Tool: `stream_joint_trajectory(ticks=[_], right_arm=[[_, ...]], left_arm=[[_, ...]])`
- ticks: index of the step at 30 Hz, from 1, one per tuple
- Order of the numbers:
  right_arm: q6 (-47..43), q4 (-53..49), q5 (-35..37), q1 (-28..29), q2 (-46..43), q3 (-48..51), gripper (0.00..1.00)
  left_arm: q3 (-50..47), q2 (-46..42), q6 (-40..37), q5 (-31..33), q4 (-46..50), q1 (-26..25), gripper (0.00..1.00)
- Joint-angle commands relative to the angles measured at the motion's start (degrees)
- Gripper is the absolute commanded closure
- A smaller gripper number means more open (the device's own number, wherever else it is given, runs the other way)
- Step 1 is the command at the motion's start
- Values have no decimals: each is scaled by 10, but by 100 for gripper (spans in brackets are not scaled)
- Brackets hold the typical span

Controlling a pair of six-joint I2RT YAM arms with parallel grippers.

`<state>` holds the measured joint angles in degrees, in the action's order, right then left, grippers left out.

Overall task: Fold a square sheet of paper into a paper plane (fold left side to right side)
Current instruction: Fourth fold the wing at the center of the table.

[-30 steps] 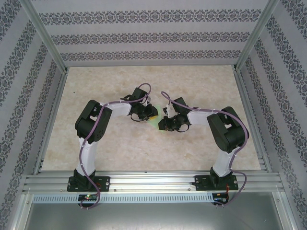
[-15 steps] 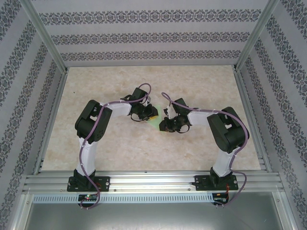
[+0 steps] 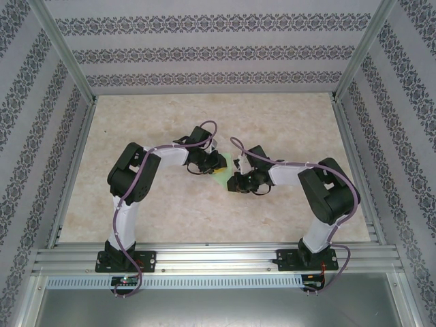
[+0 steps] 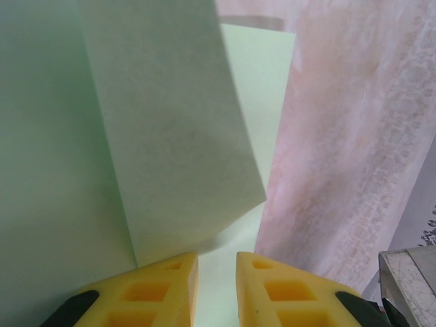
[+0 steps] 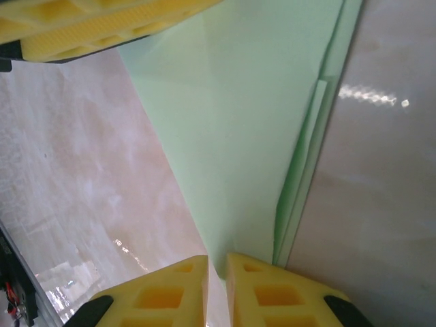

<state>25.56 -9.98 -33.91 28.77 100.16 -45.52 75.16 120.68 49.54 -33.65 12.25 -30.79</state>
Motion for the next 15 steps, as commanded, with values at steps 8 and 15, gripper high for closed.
stream_joint_trajectory(ticks=[8,15], right_arm=[[12,-136,13,23,-2,60,83],[12,-145,15,29,-18,68,83]], left_arm=[[-5,36,-18,66,44,6,76],[-3,39,-18,67,47,6,76]])
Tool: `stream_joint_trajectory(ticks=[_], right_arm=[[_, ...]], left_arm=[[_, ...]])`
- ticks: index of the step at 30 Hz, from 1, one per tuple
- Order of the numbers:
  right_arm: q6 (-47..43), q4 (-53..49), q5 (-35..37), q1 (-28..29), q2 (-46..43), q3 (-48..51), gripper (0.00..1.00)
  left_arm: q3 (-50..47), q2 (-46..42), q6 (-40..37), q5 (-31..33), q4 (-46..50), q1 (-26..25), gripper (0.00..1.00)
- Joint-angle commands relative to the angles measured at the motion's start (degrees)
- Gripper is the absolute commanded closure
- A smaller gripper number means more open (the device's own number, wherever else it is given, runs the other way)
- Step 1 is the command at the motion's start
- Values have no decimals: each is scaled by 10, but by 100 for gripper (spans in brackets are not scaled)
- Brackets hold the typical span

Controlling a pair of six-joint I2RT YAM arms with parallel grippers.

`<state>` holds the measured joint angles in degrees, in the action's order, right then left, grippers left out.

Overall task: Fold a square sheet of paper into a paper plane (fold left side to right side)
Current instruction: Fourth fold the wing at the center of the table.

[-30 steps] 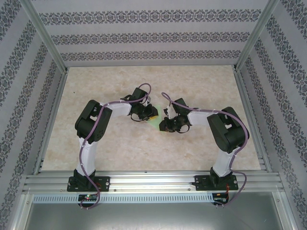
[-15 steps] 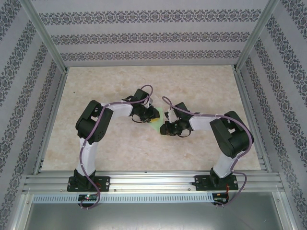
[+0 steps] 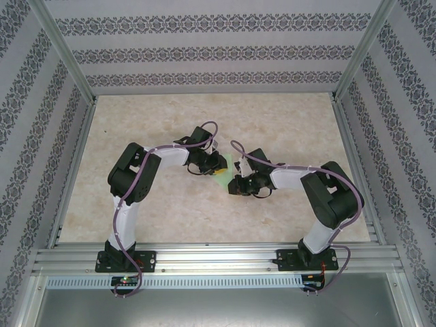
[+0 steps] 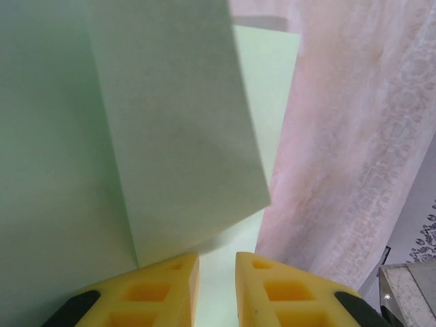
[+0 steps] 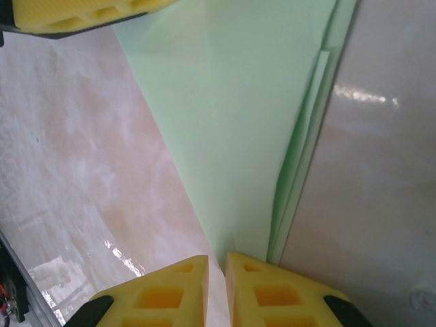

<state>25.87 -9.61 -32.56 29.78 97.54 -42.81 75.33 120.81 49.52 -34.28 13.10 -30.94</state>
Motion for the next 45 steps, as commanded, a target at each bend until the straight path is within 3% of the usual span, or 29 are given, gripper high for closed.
stream_joint_trajectory(ticks=[1,8,19,33,45], right_arm=[[10,-150,0,19,6,42,84],[12,-161,2,21,-16,43,84],[9,-155,-17,-2,-120,-33,83],[19,-107,62,-4,18,-80,84],[25,-124,85,-3,35,-23,90]], left_arm=[[-4,37,-19,73,39,8,76],[-4,37,-19,70,38,8,76],[-7,33,-19,64,30,7,76],[-9,28,-18,61,29,7,76],[0,-30,-26,47,37,7,73]])
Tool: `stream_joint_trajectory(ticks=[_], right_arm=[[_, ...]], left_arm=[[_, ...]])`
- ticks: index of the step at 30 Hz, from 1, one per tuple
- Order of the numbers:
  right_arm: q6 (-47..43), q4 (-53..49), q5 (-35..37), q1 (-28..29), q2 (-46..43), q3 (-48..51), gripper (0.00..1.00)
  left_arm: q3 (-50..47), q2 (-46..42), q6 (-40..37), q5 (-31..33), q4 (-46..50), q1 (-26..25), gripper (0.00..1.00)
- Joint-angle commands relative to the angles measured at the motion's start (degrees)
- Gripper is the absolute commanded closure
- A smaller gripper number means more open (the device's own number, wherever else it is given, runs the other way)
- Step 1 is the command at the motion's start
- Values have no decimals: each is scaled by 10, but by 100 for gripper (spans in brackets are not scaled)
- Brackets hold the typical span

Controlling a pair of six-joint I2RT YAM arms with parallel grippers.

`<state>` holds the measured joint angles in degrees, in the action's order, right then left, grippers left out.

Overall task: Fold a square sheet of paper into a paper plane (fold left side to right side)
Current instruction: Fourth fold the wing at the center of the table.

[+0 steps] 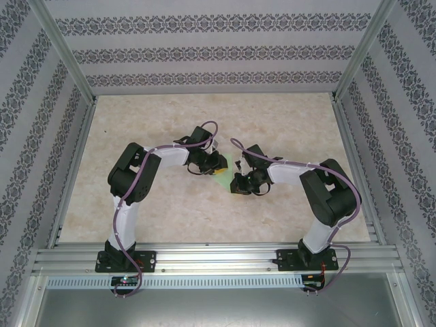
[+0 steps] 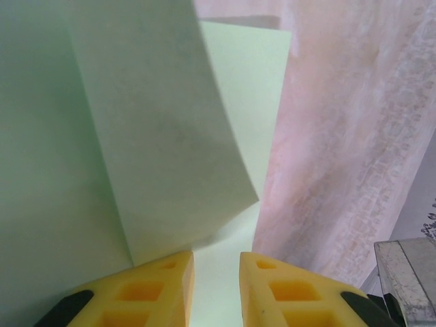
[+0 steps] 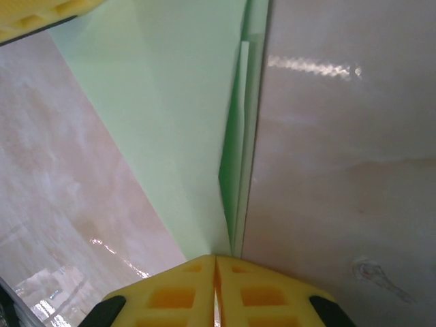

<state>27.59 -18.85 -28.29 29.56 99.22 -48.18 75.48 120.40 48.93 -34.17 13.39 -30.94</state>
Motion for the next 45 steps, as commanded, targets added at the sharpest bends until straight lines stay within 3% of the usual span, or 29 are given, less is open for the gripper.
stream_joint_trajectory(ticks=[1,11,25,35,45], right_arm=[[7,-32,44,-1,18,32,90],[1,-41,53,1,32,24,91],[-2,-51,62,7,41,15,91],[-3,-61,72,17,55,10,91],[1,-74,100,28,52,15,92]], left_arm=[[-5,-36,-22,47,36,6,73],[-44,-88,-10,34,22,-22,74],[-37,-58,14,17,-1,-58,75],[-43,-23,44,-5,-42,-58,75],[-26,-12,13,50,13,-30,75]])
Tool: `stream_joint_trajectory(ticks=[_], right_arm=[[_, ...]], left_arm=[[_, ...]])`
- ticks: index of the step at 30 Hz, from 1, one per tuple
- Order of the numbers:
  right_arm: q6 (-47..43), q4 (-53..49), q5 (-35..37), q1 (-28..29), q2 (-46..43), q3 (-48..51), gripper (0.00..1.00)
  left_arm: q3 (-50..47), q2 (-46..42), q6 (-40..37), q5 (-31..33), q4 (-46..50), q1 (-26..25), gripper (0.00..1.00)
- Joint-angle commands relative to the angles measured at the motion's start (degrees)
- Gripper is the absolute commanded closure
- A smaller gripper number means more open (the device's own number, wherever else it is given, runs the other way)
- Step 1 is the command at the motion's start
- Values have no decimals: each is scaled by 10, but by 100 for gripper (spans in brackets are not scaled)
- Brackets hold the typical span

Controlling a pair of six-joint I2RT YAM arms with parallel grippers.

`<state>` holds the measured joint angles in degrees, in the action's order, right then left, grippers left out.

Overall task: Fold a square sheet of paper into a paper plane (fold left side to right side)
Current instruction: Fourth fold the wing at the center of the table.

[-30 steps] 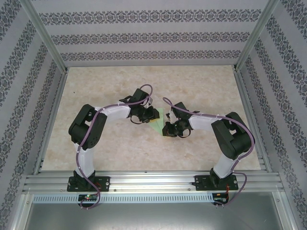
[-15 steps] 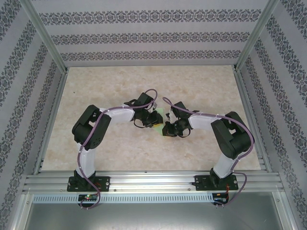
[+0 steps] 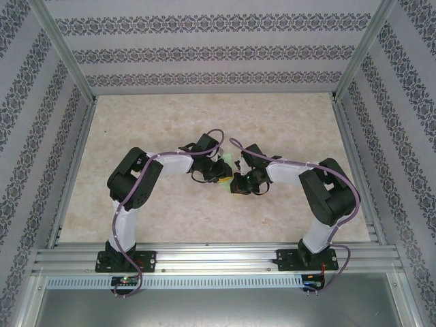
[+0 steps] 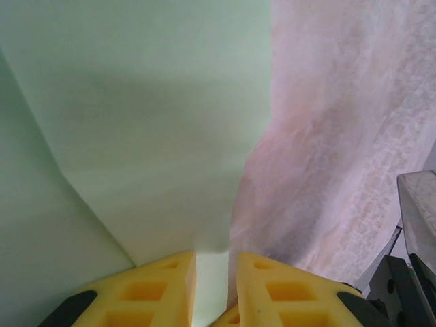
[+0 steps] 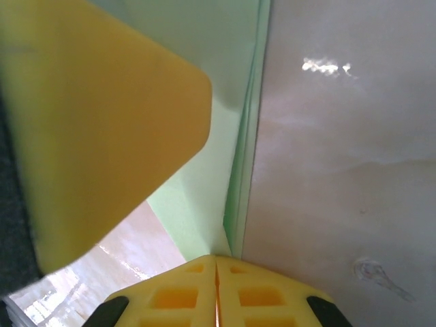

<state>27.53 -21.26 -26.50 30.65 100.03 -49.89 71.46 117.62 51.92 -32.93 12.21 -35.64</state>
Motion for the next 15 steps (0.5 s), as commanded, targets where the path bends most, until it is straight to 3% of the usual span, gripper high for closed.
stream_joint_trajectory(ticks=[1,15], right_arm=[[2,-51,84,18,45,32,92],[6,-45,86,24,44,44,92]], left_arm=[[16,17,-19,38,26,23,75],[92,73,-58,40,63,78,75]])
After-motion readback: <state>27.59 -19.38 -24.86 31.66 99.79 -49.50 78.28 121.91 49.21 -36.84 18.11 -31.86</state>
